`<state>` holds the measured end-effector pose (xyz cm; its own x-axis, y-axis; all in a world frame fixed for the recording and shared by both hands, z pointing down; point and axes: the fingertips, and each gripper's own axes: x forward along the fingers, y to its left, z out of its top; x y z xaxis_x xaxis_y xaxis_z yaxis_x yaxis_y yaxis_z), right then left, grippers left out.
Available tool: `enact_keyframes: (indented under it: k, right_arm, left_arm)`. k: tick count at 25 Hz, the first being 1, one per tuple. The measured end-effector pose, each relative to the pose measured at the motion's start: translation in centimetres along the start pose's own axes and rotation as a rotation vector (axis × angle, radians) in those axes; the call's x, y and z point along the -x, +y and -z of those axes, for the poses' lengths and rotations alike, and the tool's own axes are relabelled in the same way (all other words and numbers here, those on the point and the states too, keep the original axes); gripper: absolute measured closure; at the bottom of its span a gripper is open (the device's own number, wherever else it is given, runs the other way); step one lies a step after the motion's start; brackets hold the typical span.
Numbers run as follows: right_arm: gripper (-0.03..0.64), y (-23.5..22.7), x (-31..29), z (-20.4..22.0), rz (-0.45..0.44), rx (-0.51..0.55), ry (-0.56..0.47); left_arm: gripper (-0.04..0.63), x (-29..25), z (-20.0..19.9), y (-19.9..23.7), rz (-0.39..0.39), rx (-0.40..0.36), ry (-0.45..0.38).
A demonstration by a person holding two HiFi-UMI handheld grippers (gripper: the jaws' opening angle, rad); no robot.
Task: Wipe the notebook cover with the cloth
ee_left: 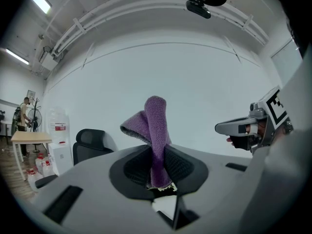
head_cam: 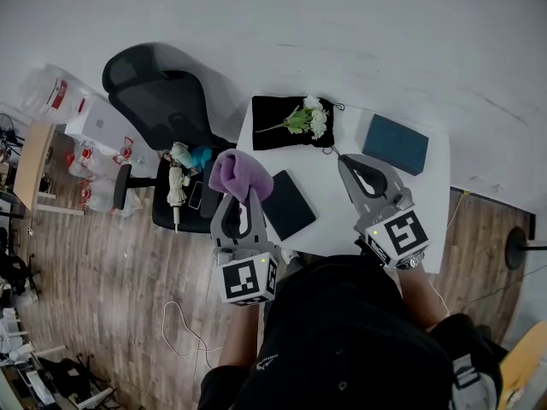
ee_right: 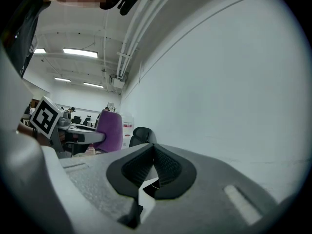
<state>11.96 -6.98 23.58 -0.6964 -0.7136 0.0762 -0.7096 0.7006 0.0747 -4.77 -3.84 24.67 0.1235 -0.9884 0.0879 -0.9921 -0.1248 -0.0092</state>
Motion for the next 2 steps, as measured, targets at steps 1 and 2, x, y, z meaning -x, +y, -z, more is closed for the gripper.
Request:
enact_keyframes:
  k: [1,2]
  right_arm:
    - [0.612,-0.01,0.00,0.02,0.000,0.000,0.001]
    - [0.612,-0.02,0.00,0.03,-0.001,0.000,0.002]
  left_arm:
    - [0.529,0.00,-0.07,-0.03,0.000,-0.001,0.000]
    - [0.528,0.00,-0.12,-0.06,0.001,-0.003,-0.001]
